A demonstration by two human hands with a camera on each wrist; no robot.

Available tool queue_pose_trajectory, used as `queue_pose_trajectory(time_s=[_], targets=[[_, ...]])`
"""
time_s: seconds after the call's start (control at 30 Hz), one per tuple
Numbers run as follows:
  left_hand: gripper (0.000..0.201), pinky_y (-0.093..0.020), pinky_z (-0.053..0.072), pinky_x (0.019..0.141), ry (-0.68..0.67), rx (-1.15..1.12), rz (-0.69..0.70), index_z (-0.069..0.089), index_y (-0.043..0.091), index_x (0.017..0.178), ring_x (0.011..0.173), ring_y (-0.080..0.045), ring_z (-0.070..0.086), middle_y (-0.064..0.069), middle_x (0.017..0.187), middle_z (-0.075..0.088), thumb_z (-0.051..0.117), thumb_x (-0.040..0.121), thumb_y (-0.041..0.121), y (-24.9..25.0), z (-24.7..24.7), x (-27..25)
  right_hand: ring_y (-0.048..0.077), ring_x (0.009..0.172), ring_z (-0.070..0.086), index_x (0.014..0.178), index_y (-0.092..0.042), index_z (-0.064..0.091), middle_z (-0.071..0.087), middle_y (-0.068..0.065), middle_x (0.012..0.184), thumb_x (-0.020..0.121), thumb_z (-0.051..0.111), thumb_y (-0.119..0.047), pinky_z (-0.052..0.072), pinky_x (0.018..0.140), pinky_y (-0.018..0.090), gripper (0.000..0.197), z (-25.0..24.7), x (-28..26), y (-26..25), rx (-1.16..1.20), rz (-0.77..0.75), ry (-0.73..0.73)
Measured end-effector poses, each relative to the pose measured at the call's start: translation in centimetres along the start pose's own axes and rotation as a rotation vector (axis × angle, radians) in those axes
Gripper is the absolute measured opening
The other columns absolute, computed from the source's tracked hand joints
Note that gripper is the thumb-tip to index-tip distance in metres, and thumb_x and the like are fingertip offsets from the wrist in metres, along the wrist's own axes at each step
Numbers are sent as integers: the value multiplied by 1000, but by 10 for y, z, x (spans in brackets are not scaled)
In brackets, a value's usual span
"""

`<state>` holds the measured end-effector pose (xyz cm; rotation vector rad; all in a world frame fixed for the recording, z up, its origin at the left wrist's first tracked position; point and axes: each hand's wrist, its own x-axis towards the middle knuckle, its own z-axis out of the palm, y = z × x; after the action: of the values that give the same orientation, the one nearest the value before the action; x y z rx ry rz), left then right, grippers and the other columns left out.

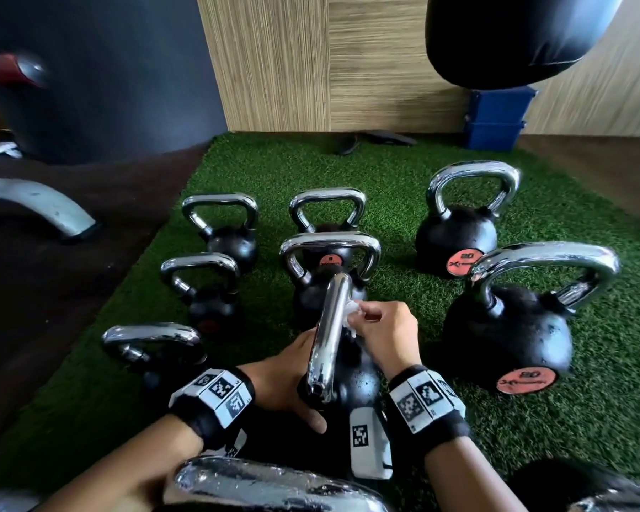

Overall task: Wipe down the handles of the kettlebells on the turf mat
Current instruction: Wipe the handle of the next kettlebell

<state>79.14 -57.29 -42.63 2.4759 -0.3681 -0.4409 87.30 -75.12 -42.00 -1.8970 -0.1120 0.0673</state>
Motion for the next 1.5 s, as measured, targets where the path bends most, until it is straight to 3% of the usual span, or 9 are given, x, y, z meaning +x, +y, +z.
queue_pose_trajectory(time_s=[0.07,0.27,0.37,0.67,0.87,1.0,1.2,1.37,1.5], targets=[[141,11,3,99,-7,7,-28,-22,74,122,126,21,4,62,127,-14,98,58,38,-2,1,1,17,87,71,93,-20,77,74,-3,94,84,77,-11,59,86,40,14,-1,5,-6,27,-24,22],[118,-21,2,116,-73,216,-48,20,22,159,150,-12,-4,9,164,-5,85,69,61,-3,3,0,-12,62,63,96,-32,80,78,-9,89,82,79,-24,52,61,14,17,-4,12,-21,14,-239,230],[133,-19,1,117,2,151,-18,4,24,162,143,0,-6,21,160,-11,91,65,53,-2,3,0,-12,56,57,99,-31,80,79,-6,92,82,79,-19,39,54,5,21,-4,12,-20,-16,-210,179],[122,-20,11,119,-31,131,-63,25,25,159,152,-11,9,8,167,-3,88,61,63,-9,5,2,-9,87,68,94,-24,81,75,-17,94,77,77,3,51,75,5,32,-33,-32,-41,-74,-580,59],[131,-10,7,117,-9,100,-19,12,22,162,148,-4,6,22,159,-8,91,62,56,-10,7,1,-1,79,68,90,-25,81,74,-14,88,75,81,1,52,74,12,30,-42,-36,-50,1,-450,-51],[120,-3,-4,116,-37,124,78,16,19,162,149,-7,-3,5,164,0,88,71,51,-8,8,0,4,76,69,84,-35,81,73,-15,84,68,88,-9,55,71,20,31,-52,-63,-41,-13,-484,-166],[130,-22,-2,126,-9,166,142,0,24,163,149,-4,-17,9,165,-13,88,71,51,-7,8,1,7,72,68,82,-27,81,74,-7,84,66,90,-11,54,69,24,24,-56,-71,-36,107,-430,-249],[87,-41,20,127,-103,234,26,32,31,141,147,-35,20,-13,151,31,82,74,57,-2,8,1,6,70,72,78,-10,76,78,1,83,65,91,-8,53,64,14,20,-57,-80,-21,269,-360,-508],[65,-31,24,122,-98,205,-59,45,30,118,140,-36,27,-21,138,45,85,73,53,-2,10,1,9,70,71,76,-8,75,76,6,82,64,91,-8,53,64,17,20,-53,-79,-11,277,-365,-539]])
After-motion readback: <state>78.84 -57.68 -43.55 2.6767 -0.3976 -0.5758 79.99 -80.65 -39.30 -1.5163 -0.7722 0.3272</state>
